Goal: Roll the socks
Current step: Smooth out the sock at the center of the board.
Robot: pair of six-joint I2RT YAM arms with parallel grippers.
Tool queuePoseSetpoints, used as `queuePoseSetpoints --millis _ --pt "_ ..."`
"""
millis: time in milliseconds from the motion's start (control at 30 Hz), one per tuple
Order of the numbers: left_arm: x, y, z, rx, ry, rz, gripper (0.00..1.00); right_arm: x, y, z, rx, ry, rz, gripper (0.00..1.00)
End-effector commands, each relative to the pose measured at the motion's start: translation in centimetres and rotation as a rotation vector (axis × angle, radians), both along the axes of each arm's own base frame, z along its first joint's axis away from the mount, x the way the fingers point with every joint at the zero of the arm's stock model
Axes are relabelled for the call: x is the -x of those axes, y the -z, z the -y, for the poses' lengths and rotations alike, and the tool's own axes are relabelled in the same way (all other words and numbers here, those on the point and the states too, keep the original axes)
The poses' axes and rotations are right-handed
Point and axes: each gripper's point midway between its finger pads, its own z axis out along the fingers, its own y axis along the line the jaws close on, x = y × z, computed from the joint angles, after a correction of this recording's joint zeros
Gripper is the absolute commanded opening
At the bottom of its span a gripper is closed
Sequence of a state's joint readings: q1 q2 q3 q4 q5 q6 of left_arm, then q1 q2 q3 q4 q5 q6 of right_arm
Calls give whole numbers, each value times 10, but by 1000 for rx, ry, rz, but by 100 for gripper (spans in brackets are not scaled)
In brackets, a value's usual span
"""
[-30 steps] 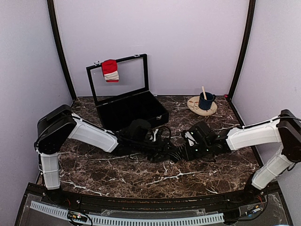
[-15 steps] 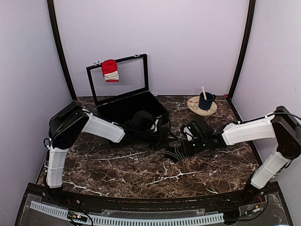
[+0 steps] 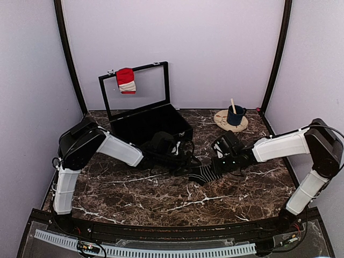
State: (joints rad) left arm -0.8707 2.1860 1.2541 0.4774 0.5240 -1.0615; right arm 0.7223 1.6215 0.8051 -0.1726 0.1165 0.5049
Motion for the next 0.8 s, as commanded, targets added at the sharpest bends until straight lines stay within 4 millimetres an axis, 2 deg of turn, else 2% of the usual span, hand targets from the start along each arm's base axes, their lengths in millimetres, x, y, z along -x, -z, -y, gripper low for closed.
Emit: queuePoseSetpoints --millis 0,33,133,500,633,767 --pt "19 17 -3 -43 32 -46 72 -6 -3 17 45 35 28 26" --pt "21 18 -4 -48 35 -50 72 -8 -12 19 36 42 50 26" --pt "28 22 -7 -60 40 -59 72 -11 -18 30 57 61 69 26" --pt "50 35 -19 -100 53 -91 72 -21 -19 68 119 131 81 26" --pt "59 34 -24 -106 52 -94 72 -22 -22 71 122 129 86 26" --pt "73 28 -33 -113 56 -87 72 -21 -36 66 79 114 101 27"
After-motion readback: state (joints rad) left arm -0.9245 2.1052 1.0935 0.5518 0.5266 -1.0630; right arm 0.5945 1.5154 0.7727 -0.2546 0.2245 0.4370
